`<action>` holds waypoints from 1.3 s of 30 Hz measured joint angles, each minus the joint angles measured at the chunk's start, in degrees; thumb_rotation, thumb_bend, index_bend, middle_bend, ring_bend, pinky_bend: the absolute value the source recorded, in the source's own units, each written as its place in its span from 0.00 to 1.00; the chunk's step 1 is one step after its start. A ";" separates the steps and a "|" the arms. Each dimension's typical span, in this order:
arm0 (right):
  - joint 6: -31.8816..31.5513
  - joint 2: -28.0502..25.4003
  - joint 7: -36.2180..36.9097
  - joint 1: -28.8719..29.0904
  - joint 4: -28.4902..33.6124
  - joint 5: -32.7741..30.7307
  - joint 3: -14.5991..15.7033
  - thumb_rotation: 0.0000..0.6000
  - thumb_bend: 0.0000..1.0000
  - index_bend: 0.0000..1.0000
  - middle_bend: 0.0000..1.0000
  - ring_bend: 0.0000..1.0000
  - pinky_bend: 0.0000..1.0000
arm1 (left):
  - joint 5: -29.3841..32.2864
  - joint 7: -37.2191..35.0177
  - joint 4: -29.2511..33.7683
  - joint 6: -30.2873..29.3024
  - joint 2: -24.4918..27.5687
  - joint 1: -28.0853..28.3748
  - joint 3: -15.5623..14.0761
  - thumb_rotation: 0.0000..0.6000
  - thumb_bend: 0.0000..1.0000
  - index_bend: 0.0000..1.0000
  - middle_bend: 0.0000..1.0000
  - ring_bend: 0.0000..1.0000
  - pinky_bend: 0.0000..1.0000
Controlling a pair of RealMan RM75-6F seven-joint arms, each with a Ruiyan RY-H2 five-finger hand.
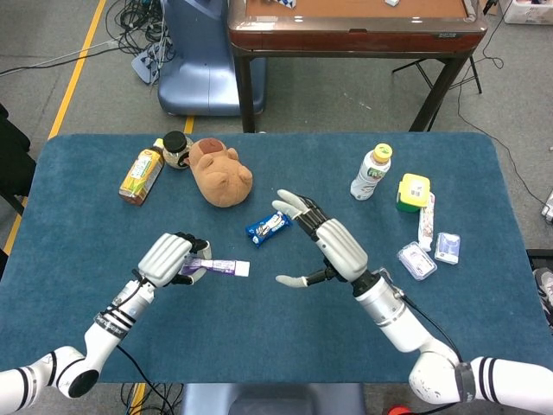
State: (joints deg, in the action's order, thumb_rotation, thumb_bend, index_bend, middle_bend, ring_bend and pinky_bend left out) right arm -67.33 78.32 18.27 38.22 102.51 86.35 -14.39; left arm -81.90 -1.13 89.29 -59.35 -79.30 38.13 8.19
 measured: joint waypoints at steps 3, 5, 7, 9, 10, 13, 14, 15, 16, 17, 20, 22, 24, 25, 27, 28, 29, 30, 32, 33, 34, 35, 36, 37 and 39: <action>-0.30 -2.23 -0.80 -1.07 -0.21 0.15 0.88 0.74 0.00 0.00 0.00 0.00 0.00 | -1.02 1.37 -3.60 -0.15 -2.39 0.42 -0.88 1.00 0.49 0.55 0.65 0.43 0.42; -0.46 -3.65 -1.05 -1.76 -0.46 0.03 1.33 0.74 0.00 0.00 0.00 0.00 0.00 | -1.54 2.06 -5.97 -0.18 -3.94 0.66 -1.42 1.00 0.49 0.54 0.63 0.42 0.42; -0.54 -4.69 -1.24 -2.31 -0.70 -0.20 1.66 0.74 0.00 0.00 0.00 0.00 0.00 | -1.90 2.43 -8.29 -0.18 -5.56 0.84 -1.89 1.00 0.48 0.53 0.63 0.42 0.42; -0.67 -5.67 -1.35 -2.99 -0.97 -0.63 2.03 0.74 0.00 0.00 0.00 0.00 0.00 | -1.99 2.37 -10.17 -0.08 -6.98 0.96 -2.22 1.00 0.48 0.52 0.62 0.42 0.42; -0.72 -6.05 -1.36 -3.29 -1.09 -0.89 2.18 0.74 0.00 0.00 0.00 0.00 0.00 | -1.98 2.14 -11.32 0.03 -7.86 1.01 -2.41 1.00 0.48 0.52 0.61 0.42 0.42; -0.75 -7.05 -1.30 -4.13 -1.66 -1.75 2.66 0.74 0.00 0.00 0.00 0.00 0.00 | -1.79 1.28 -13.83 0.17 -9.86 0.99 -2.78 1.00 0.48 0.47 0.57 0.40 0.42; -0.73 -7.34 -1.37 -4.39 -1.93 -1.99 2.85 0.73 0.00 0.00 0.00 0.00 0.00 | -1.67 1.01 -14.47 0.22 -10.37 0.94 -2.90 1.00 0.48 0.43 0.53 0.37 0.42; -0.71 -7.49 -1.44 -4.56 -2.14 -2.17 2.96 0.73 0.00 0.00 0.00 0.00 0.00 | -1.49 0.77 -15.01 0.33 -10.80 0.86 -3.06 1.00 0.48 0.40 0.50 0.34 0.41; -0.70 -7.61 -1.48 -4.73 -2.30 -2.35 3.06 0.74 0.00 0.00 0.00 0.00 0.00 | -1.19 0.58 -15.44 0.49 -11.16 0.70 -3.29 1.00 0.48 0.37 0.46 0.31 0.41; -0.67 -7.84 -1.54 -4.95 -2.43 -2.54 3.22 0.74 0.00 0.00 0.00 0.00 0.00 | -1.06 0.48 -15.56 0.50 -11.27 0.53 -3.44 0.98 0.48 0.34 0.44 0.29 0.40; -0.78 -8.47 -2.08 -5.54 -2.68 -2.78 3.56 0.74 0.00 0.00 0.00 0.00 0.00 | -1.16 0.00 -15.57 -0.18 -11.24 0.03 -3.67 0.90 0.48 0.27 0.41 0.26 0.38; -0.94 -8.84 -2.88 -5.88 -2.75 -2.80 3.81 0.74 0.00 0.00 0.00 0.00 0.00 | -1.38 -0.48 -15.26 -0.96 -10.89 -0.50 -3.90 0.88 0.48 0.24 0.38 0.26 0.38; -1.12 -9.42 -4.39 -6.35 -2.69 -2.79 4.24 0.77 0.00 0.00 0.00 0.00 0.00 | -1.62 -0.71 -14.67 -1.78 -10.31 -0.96 -4.03 0.86 0.48 0.24 0.37 0.26 0.38; -1.24 -9.72 -5.28 -6.61 -2.63 -2.81 4.46 0.79 0.00 0.00 0.00 0.00 0.00 | -1.78 -0.86 -14.22 -2.53 -9.83 -1.35 -4.09 0.86 0.48 0.23 0.37 0.26 0.38; -1.65 -10.57 -7.76 -7.41 -2.36 -2.90 5.07 0.87 0.00 0.00 0.00 0.00 0.00 | -1.95 -1.06 -13.36 -3.89 -8.84 -2.12 -4.15 0.87 0.48 0.23 0.36 0.26 0.38; -1.95 -11.03 -8.92 -7.90 -2.16 -2.96 5.40 0.91 0.00 0.00 0.00 0.00 0.00 | -2.01 -1.18 -12.71 -4.93 -8.05 -2.73 -4.15 0.86 0.48 0.23 0.36 0.26 0.38; -2.49 -11.71 -10.43 -8.73 -1.86 -3.06 5.86 0.96 0.00 0.00 0.00 0.00 0.00 | -2.02 -1.25 -12.21 -5.76 -7.41 -3.23 -4.13 0.86 0.48 0.23 0.36 0.26 0.38; -3.06 -12.18 -11.38 -9.45 -1.65 -3.16 6.17 0.99 0.00 0.00 0.00 0.00 0.00 | -2.00 -1.28 -11.69 -6.63 -6.75 -3.78 -4.09 0.87 0.48 0.23 0.36 0.26 0.38; -5.06 -13.16 -13.34 -11.52 -1.22 -3.52 6.94 1.00 0.00 0.00 0.00 0.00 0.00 | -1.83 -1.22 -10.41 -8.80 -5.20 -5.21 -3.96 0.91 0.48 0.23 0.35 0.26 0.38; -5.61 -13.33 -13.72 -12.03 -1.14 -3.59 7.12 1.00 0.00 0.00 0.00 0.00 0.00 | -1.69 -1.15 -9.83 -9.76 -4.52 -5.91 -3.90 0.93 0.48 0.24 0.35 0.26 0.38; -6.48 -13.49 -14.20 -12.80 -1.07 -3.67 7.39 1.00 0.00 0.00 0.00 0.00 0.00 | -1.48 -1.01 -9.01 -11.06 -3.58 -6.92 -3.84 0.97 0.48 0.25 0.35 0.26 0.38; -7.73 -13.58 -14.86 -13.88 -1.08 -3.73 7.78 1.00 0.00 0.00 0.00 0.00 0.00 | -1.32 -0.90 -8.39 -12.02 -2.87 -7.70 -3.82 1.00 0.48 0.26 0.35 0.26 0.38; -8.73 -13.55 -15.43 -14.72 -1.18 -3.73 8.11 1.00 0.01 0.00 0.01 0.00 0.00 | -1.16 -0.76 -7.83 -12.96 -2.18 -8.50 -3.81 1.00 0.48 0.27 0.35 0.26 0.38; -9.78 -13.44 -16.04 -15.59 -1.40 -3.69 8.47 1.00 0.01 0.00 0.01 0.00 0.00 | -0.95 -0.47 -7.19 -14.21 -1.35 -9.53 -3.83 1.00 0.48 0.27 0.34 0.26 0.38; -12.19 -13.00 -17.68 -17.79 -2.23 -3.55 9.44 1.00 0.03 0.00 0.02 0.00 0.00 | -0.73 0.16 -6.48 -16.11 -0.40 -10.99 -3.88 1.00 0.48 0.28 0.34 0.26 0.38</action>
State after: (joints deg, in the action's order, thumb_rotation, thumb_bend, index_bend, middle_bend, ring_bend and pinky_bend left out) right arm -79.52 65.33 0.59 20.43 100.28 82.80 -4.95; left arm -82.63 -0.97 82.81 -75.46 -79.70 27.14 4.31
